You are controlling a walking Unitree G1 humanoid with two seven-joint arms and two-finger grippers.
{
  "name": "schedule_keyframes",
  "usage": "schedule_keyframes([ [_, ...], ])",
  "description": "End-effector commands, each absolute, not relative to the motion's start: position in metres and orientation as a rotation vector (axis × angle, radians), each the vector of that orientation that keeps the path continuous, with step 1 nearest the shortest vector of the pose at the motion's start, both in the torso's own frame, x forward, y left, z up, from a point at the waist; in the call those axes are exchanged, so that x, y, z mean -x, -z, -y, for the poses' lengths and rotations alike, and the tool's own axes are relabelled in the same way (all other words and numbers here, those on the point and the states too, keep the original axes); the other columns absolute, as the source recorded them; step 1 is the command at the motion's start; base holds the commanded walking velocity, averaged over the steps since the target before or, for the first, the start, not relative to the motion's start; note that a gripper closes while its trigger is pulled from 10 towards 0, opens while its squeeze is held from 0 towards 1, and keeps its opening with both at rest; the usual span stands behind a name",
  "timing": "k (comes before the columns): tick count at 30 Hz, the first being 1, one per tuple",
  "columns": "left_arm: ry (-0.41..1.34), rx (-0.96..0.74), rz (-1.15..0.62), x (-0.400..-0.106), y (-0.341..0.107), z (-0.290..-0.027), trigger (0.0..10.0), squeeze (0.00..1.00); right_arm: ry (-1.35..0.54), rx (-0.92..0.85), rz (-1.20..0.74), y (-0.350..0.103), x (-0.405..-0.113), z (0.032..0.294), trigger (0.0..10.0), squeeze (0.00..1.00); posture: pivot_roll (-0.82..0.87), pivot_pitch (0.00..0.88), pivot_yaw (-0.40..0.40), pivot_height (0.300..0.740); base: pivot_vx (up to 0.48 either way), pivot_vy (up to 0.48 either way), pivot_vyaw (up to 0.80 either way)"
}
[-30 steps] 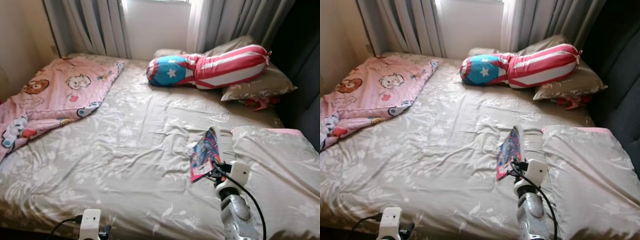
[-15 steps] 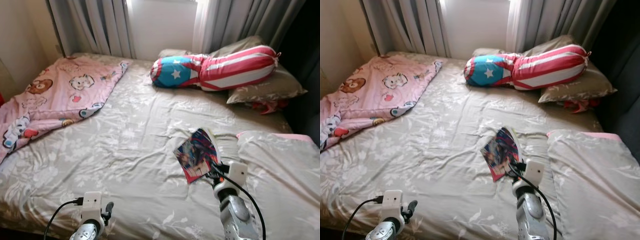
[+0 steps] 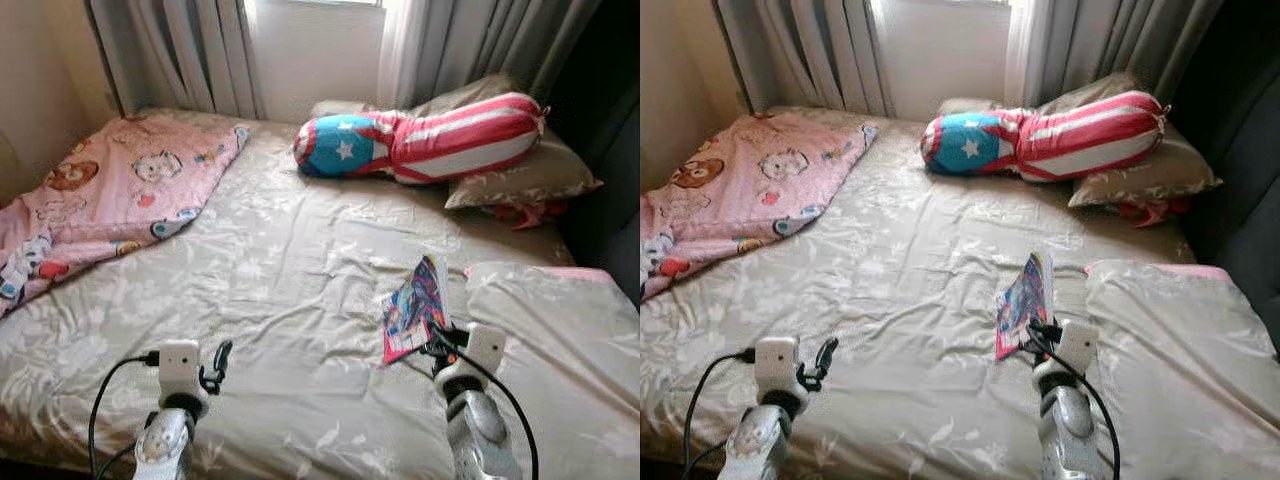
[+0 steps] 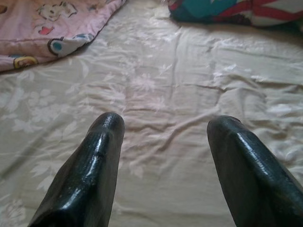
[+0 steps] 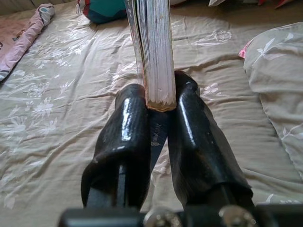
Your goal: Clean up the room
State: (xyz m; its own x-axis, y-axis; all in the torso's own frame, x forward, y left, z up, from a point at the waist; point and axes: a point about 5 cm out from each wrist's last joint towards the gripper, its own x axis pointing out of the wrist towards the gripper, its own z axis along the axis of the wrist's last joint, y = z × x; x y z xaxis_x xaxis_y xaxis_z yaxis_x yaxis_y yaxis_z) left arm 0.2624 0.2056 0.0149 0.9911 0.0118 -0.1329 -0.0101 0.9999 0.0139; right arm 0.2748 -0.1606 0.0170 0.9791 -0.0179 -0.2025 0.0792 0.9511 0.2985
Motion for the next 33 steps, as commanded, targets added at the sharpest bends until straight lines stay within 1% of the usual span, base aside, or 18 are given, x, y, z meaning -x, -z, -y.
schedule_keyframes([
  [1,0.006,0.002,-0.111,-0.268,-0.021,-0.2,10.0,0.0,0.049,-0.294,-0.146,-0.028,-0.28,0.163,10.0,0.0,-0.01,0.0,-0.068,0.74,0.0,0.0,0.0],
  [5,0.028,0.005,-0.088,-0.274,-0.027,-0.196,10.0,0.0,0.036,-0.306,-0.142,-0.03,-0.282,0.162,10.0,0.0,-0.01,0.0,-0.066,0.725,0.0,0.0,0.0],
  [7,0.031,0.012,-0.071,-0.279,-0.033,-0.195,10.0,0.0,0.047,-0.292,-0.132,-0.031,-0.283,0.164,10.0,0.0,-0.01,0.0,-0.063,0.705,0.0,0.0,0.0],
  [9,0.031,0.015,-0.066,-0.28,-0.035,-0.194,10.0,0.0,0.053,-0.297,-0.133,-0.03,-0.282,0.165,10.0,0.0,-0.01,0.0,-0.063,0.697,0.0,0.0,0.0],
  [14,0.019,0.036,-0.045,-0.283,-0.04,-0.192,10.0,0.0,0.065,-0.301,-0.115,-0.031,-0.282,0.166,10.0,0.0,-0.02,0.0,-0.06,0.697,0.0,0.0,0.0],
  [22,0.011,0.042,-0.031,-0.282,-0.044,-0.191,10.0,0.0,0.047,-0.289,-0.153,-0.027,-0.283,0.162,10.0,0.0,-0.01,0.0,-0.056,0.697,0.0,0.0,0.0],
  [25,0.009,0.042,-0.033,-0.281,-0.044,-0.192,10.0,0.0,0.042,-0.29,-0.155,-0.026,-0.283,0.16,10.0,0.0,-0.01,0.0,-0.055,0.677,0.0,0.0,0.0],
  [27,0.011,0.04,-0.038,-0.28,-0.043,-0.192,10.0,0.0,0.043,-0.298,-0.122,-0.029,-0.283,0.16,10.0,0.0,-0.01,0.0,-0.054,0.677,0.0,0.0,0.0],
  [33,0.009,0.04,-0.037,-0.28,-0.044,-0.192,10.0,0.0,0.051,-0.299,-0.129,-0.028,-0.282,0.162,10.0,0.0,-0.01,0.0,-0.055,0.677,0.0,0.0,0.0],
])
